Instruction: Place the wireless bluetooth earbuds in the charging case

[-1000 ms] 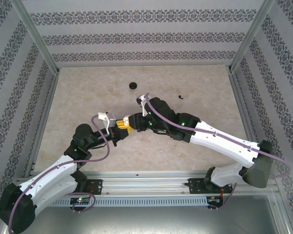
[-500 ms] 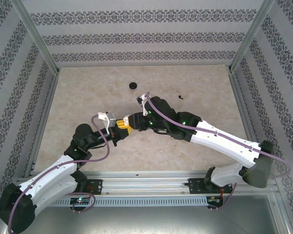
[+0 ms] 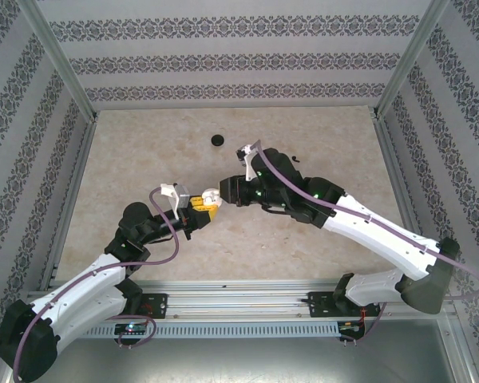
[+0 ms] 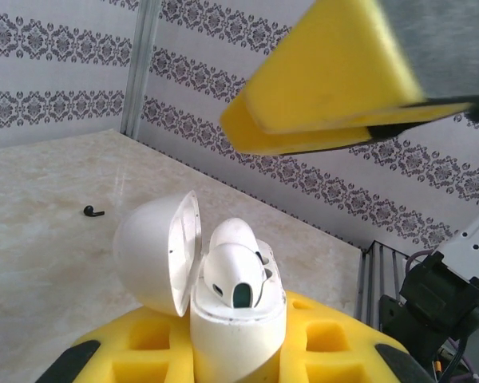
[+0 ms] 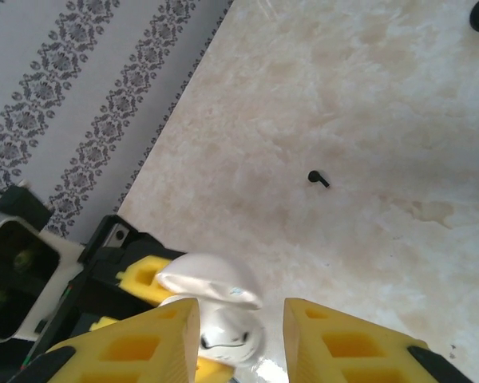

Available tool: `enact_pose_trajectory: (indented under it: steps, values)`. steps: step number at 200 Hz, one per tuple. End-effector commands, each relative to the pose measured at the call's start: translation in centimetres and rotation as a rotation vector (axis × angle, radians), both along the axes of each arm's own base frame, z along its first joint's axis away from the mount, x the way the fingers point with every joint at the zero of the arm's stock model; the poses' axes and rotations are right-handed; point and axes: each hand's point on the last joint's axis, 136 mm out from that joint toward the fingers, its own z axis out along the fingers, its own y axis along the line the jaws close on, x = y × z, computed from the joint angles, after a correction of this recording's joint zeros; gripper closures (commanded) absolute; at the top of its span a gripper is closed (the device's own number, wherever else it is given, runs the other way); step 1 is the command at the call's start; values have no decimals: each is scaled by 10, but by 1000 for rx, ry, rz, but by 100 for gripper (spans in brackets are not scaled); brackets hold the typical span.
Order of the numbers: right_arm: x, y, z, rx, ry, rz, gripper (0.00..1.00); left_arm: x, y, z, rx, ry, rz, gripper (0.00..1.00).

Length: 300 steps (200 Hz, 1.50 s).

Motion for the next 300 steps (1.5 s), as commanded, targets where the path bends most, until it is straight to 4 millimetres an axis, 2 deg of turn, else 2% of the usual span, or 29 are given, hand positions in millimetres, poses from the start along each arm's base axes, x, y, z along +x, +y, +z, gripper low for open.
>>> enact_pose_trajectory:
  steps: [1, 51, 111, 169, 222, 259, 300]
  values:
    - [-3, -4, 12, 43, 34, 40, 66, -9, -4, 33, -38, -101, -45, 99]
    - [2, 1, 5, 105, 128, 79, 63, -18, -10, 36, -41, -100, -117, 99]
    - [-4, 21, -5, 164, 222, 163, 63, -20, -18, 36, -52, -72, -177, 99]
    - [-8, 21, -14, 146, 254, 188, 64, -16, -18, 35, -60, -62, -167, 99]
    - [-18, 22, -2, 171, 260, 246, 67, -11, -16, 31, -59, -53, -135, 99]
    - [-36, 21, 7, 157, 255, 325, 70, -2, -13, 23, -41, -18, -75, 100]
    - [-52, 5, 14, 114, 218, 351, 71, 8, -5, 12, -37, 39, 5, 100]
